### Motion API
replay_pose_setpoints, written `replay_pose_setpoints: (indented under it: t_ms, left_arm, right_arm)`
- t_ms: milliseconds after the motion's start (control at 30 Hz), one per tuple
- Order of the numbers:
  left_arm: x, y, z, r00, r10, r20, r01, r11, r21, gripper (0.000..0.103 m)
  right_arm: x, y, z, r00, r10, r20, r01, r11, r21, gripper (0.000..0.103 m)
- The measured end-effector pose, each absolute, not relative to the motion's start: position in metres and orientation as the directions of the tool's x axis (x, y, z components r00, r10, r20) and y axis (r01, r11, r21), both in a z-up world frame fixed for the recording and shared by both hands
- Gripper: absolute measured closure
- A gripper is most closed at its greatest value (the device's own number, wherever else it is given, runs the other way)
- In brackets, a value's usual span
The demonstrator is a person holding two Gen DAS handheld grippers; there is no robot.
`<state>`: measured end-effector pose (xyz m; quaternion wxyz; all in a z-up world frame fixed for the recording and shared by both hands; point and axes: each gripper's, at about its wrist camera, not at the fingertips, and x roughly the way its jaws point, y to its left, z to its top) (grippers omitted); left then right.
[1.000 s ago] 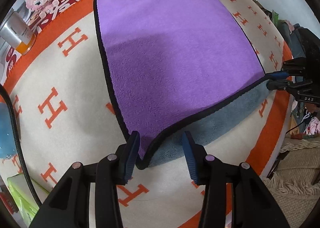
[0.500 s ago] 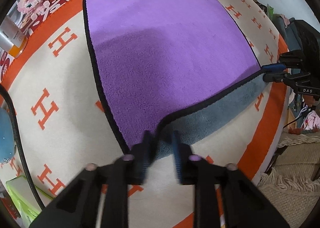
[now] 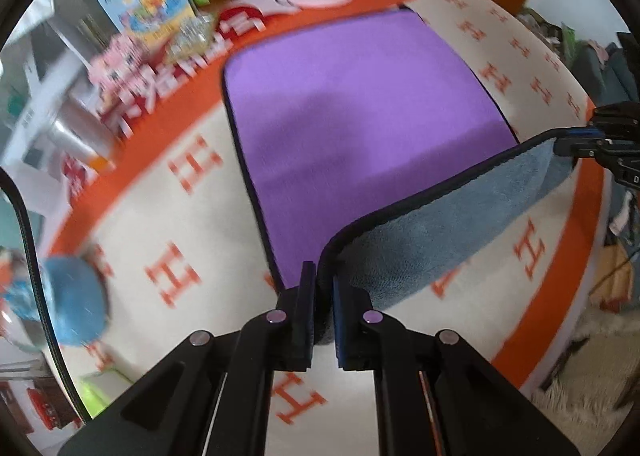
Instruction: Fold towel
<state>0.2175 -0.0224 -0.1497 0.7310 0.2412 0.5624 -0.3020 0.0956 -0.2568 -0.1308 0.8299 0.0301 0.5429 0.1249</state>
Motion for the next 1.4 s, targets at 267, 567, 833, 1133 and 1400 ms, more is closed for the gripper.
replay_pose_setpoints:
  t_ms: [267, 567, 833, 1133, 1400]
  left_arm:
    - [0.287, -0.057, -0.132, 0.333, -0.091, -0.938, 0.633, 0.759, 0.151, 0.097]
    - [0.369, -0.088, -0.149, 0.429, -0.026, -0.903, 0.49, 0.847, 0.208, 0.097]
    - [0.407, -0.107, -0.187, 0.443, 0.037, -0.896, 0.423, 0.872, 0.246, 0.097]
    - [0.421, -0.111, -0.215, 0.425, 0.056, -0.903, 0.384, 0.893, 0.236, 0.09]
    - [0.417, -0.096, -0.203, 0.423, 0.019, -0.906, 0.335, 0.926, 0.176, 0.058]
  right_arm:
    - [0.161, -0.284, -0.114, 0.467, 0.14, -0.873, -0.054, 0.99, 0.13, 0.098]
    - [0.242, -0.321, -0.124, 0.51, 0.054, -0.858, 0.078, 0.991, 0.109, 0.098]
    - [0.283, -0.333, -0.155, 0.485, 0.006, -0.875, 0.1, 0.993, 0.063, 0.098]
    - [0.3, -0.336, -0.181, 0.45, -0.052, -0.891, 0.103, 0.995, -0.006, 0.091]
    - [0.292, -0.329, -0.167, 0.487, -0.108, -0.866, 0.071, 0.994, -0.084, 0.071]
